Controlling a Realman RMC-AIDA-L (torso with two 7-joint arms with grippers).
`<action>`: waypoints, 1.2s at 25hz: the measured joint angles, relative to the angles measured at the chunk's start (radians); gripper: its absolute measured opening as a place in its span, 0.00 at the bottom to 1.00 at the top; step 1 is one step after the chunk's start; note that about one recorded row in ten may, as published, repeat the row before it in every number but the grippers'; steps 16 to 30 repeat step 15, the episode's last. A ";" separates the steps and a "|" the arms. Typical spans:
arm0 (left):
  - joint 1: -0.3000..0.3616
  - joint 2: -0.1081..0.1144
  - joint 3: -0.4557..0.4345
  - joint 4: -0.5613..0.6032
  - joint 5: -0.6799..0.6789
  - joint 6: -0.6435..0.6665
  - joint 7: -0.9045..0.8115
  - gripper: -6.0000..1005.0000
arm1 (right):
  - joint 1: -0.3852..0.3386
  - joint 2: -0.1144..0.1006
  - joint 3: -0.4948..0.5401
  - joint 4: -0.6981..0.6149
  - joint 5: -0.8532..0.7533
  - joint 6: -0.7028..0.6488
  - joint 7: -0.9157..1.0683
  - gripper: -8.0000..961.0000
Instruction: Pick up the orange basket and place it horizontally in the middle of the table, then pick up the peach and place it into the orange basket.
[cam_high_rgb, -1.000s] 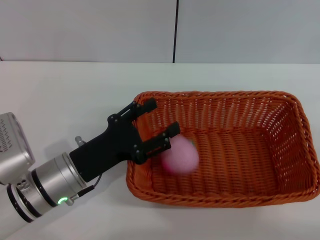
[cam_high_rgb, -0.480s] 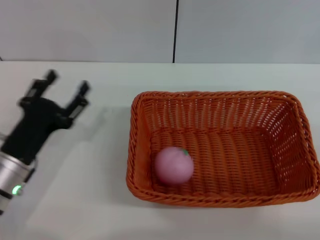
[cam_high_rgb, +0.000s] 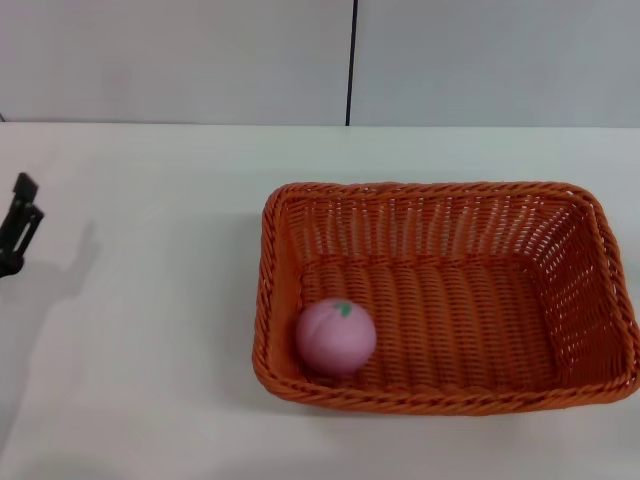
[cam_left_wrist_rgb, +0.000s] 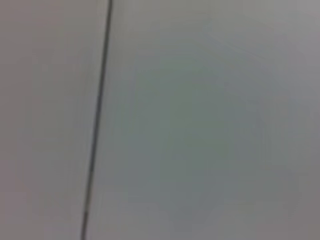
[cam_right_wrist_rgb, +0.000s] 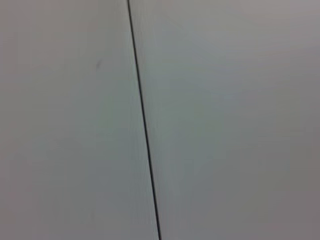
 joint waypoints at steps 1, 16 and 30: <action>0.007 0.000 -0.007 0.000 0.000 -0.001 0.000 0.81 | 0.002 0.000 0.003 0.000 0.002 0.001 -0.001 0.50; 0.051 0.002 -0.039 0.009 0.000 -0.012 0.001 0.81 | 0.014 0.003 0.030 0.019 0.011 0.039 -0.003 0.84; 0.051 0.002 -0.039 0.009 0.000 -0.012 0.001 0.81 | 0.014 0.003 0.030 0.019 0.011 0.039 -0.003 0.84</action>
